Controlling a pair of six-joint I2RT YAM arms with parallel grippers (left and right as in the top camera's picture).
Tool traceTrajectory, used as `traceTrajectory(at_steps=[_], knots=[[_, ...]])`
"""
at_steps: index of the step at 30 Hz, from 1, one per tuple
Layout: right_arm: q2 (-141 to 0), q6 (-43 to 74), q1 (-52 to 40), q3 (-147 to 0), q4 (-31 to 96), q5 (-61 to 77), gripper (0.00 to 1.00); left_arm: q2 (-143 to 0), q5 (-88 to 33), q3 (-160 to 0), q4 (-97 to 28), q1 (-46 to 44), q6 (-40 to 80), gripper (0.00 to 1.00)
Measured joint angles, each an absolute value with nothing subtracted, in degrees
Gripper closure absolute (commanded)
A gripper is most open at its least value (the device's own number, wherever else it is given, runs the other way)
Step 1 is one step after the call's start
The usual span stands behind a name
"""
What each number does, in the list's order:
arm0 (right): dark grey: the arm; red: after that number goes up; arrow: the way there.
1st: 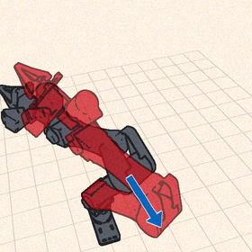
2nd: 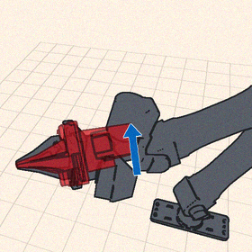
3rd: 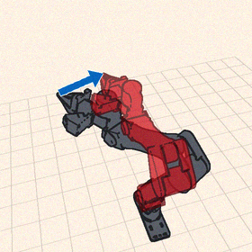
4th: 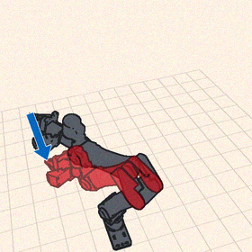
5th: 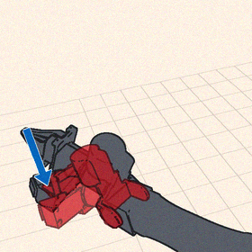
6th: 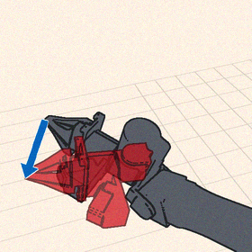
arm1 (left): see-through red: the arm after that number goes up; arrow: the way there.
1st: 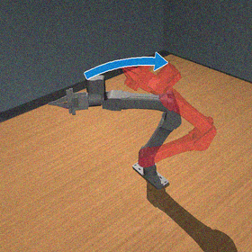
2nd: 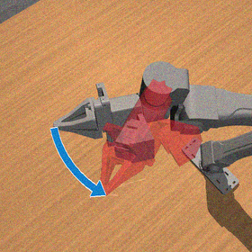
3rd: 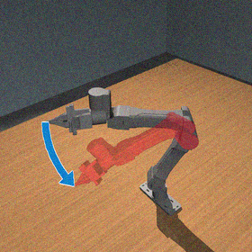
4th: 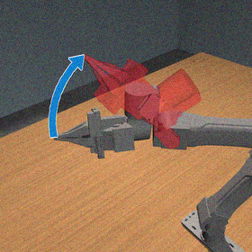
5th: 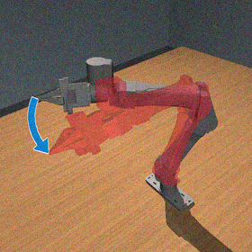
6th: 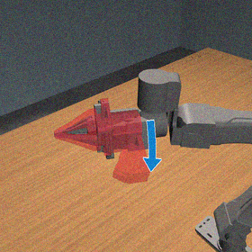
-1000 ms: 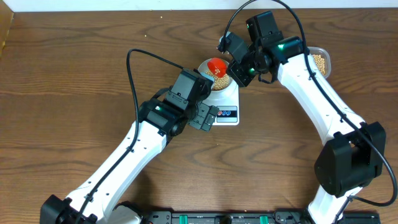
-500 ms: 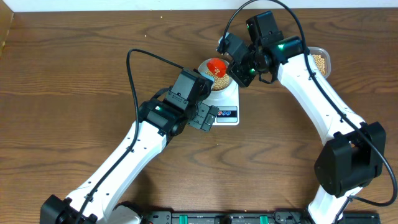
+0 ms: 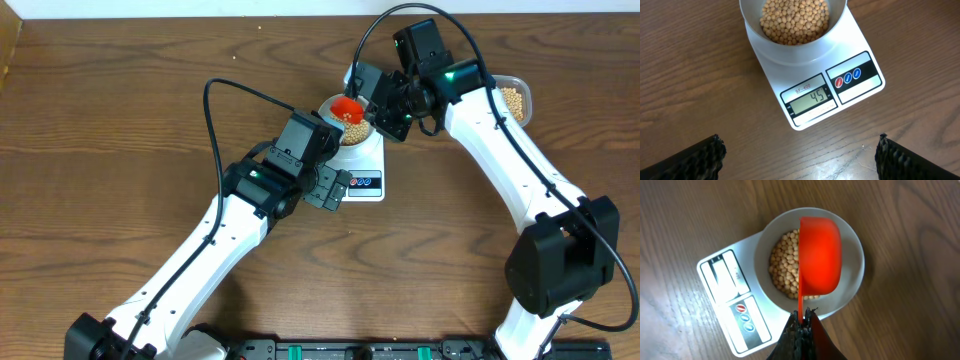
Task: Scoop item into bowl and weigh 50g on scale
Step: 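Move the scoop with the right gripper back to the soybean tub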
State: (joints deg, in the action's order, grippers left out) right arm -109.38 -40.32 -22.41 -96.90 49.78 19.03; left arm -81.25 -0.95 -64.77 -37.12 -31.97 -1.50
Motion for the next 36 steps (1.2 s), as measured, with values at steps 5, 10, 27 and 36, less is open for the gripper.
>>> traceTrajectory(at_steps=[5, 10, 27, 36], knots=[[-109.38, -41.25, -22.41, -96.90, 49.60, 18.17, 0.99, -81.25, -0.95, -64.77, -37.12, -31.97, -1.50, 0.02], [-109.38, -43.44, -22.41, -96.90, 48.95, 18.00, 0.99, -81.25, -0.95, -64.77, -37.12, -31.97, -1.50, 0.02], [-108.97, -37.21, -20.73, -96.90, 46.85, 19.57, 0.99, -81.25, -0.95, -64.77, -37.12, -31.97, -1.50, 0.02], [-101.93, -22.48, -8.16, -96.92, 46.92, 21.08, 0.99, -81.25, -0.95, -64.77, -37.12, -31.97, -1.50, 0.02]])
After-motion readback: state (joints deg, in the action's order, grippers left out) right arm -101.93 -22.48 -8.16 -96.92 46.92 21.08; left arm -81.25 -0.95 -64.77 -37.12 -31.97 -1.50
